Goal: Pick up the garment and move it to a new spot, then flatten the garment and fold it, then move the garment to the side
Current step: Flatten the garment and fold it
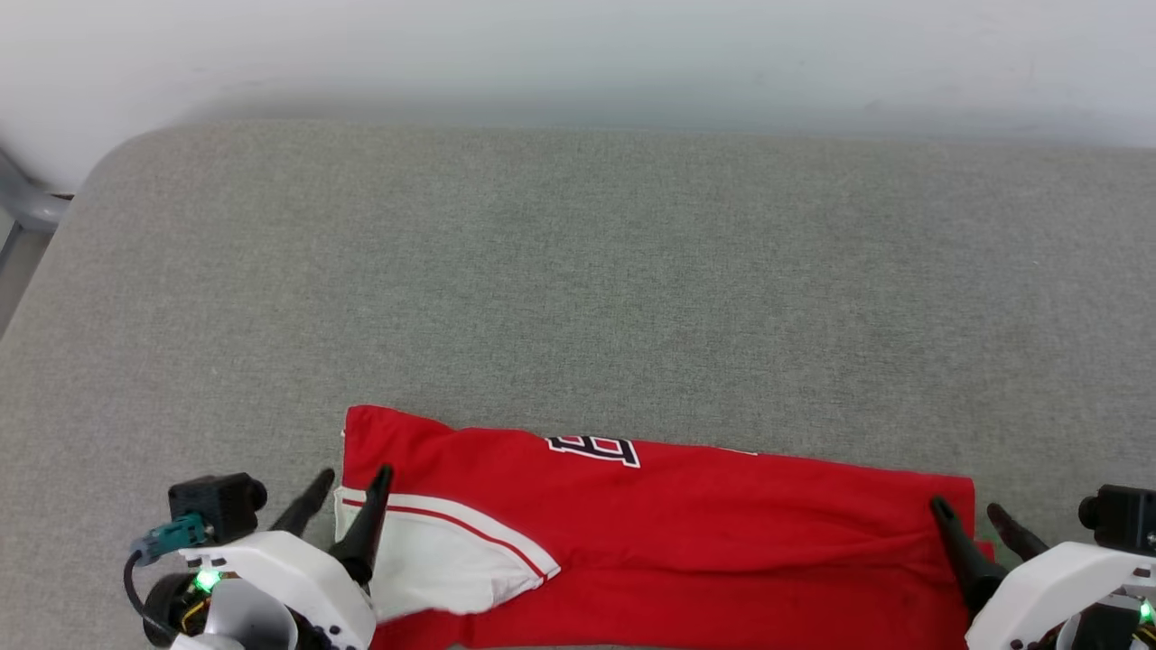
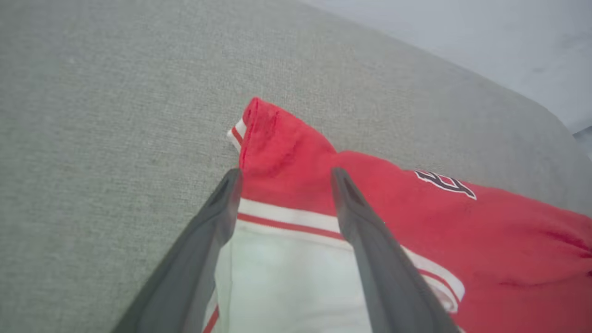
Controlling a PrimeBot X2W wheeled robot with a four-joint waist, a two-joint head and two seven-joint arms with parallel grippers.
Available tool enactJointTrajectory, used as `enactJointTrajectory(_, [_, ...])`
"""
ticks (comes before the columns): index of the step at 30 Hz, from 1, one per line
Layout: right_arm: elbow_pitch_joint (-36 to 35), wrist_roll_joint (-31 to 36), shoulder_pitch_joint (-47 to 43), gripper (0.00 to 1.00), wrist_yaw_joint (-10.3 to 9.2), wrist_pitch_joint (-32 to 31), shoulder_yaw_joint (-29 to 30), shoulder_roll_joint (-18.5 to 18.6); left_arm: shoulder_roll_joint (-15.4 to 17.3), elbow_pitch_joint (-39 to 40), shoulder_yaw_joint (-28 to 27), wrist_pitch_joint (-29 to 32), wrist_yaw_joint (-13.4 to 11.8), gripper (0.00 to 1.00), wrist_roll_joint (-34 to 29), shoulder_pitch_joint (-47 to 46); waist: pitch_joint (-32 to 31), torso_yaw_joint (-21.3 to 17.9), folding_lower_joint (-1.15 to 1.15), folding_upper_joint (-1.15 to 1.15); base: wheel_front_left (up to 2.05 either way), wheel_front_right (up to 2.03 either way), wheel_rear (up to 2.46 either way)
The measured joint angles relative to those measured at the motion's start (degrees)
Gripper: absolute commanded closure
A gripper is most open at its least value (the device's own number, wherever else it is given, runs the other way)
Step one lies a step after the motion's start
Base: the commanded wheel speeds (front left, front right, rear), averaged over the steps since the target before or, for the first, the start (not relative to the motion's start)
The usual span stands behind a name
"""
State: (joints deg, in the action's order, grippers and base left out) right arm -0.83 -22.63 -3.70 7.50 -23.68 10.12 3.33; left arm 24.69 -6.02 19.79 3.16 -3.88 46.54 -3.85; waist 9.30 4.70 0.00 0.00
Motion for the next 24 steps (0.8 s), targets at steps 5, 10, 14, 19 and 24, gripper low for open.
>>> enactJointTrajectory(5, [-0.37, 1.22, 1.15, 0.0, 0.0, -2.05, 0.69, 0.26, -0.11, 2.37, -1.21, -6.54, -1.96, 0.0, -4.04, -0.85, -0.86, -0.77, 0.0, 0.0, 0.0, 0.0, 0.0])
enactJointTrajectory(10, [-0.21, 2.71, 2.55, 0.0, 0.0, -8.78, 1.55, 3.21, -0.26, 5.86, -1.82, -11.59, -4.31, 0.0, -7.93, -1.71, -1.39, -0.77, 0.0, 0.0, 0.0, 0.0, 0.0])
enactJointTrajectory(14, [-0.3, 2.9, 3.43, 0.0, 0.0, -14.33, 0.96, 5.67, -0.32, 8.23, -2.11, -15.03, -5.57, 0.0, -10.85, -2.08, -1.34, -0.44, 0.0, 0.0, 0.0, 0.0, 0.0])
enactJointTrajectory(19, [-0.29, 2.6, 3.63, 0.0, 0.0, -19.74, -0.25, 6.7, -0.4, 10.73, -2.1, -16.96, -7.64, 0.0, -15.39, -2.11, -0.89, 0.45, 0.0, 0.0, 0.0, 0.0, 0.0])
enactJointTrajectory(24, [2.27, 1.53, 3.41, 0.0, 0.0, -21.69, -0.88, 6.81, -0.86, 12.56, -1.25, -17.39, -8.73, 0.0, -17.68, -1.6, 0.16, 1.53, 0.0, 0.0, 0.0, 0.0, 0.0])
